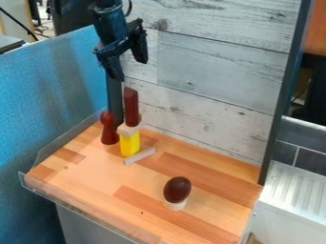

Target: Remove the cone toy and place it beside ball toy

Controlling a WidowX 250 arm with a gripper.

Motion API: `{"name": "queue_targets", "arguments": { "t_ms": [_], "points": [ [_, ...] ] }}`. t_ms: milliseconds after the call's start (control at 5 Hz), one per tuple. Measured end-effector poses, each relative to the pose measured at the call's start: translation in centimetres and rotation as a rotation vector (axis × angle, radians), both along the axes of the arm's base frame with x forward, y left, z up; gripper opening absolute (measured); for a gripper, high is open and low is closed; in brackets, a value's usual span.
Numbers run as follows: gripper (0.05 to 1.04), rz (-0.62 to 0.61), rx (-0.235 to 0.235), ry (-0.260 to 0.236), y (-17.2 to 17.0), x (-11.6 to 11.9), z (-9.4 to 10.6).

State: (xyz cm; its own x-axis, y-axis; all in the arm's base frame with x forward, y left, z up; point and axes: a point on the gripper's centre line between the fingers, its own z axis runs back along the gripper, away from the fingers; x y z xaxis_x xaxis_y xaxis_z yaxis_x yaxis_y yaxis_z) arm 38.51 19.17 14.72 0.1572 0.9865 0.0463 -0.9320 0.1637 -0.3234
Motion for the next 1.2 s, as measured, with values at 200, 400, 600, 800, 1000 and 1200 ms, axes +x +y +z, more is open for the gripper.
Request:
{"name": "queue_targets", "arguments": {
  "t_ms": [200,400,600,800,1000,1200],
  "points": [
    [1.001,0.002,-0.025,0.043,-0.1,0.0,-1.9],
    [1.001,0.028,-0.033,0.083,1.1,0.3,-2.9],
    [1.001,0.104,-0.021,0.107,4.0,0.5,-3.3],
    [1.001,0.128,-0.013,0.1,5.0,1.0,-3.0],
    [1.001,0.153,0.003,0.121,6.0,1.0,-3.7],
    [1.001,0.151,0.028,0.163,6.9,0.7,-5.8]
  ]
}}
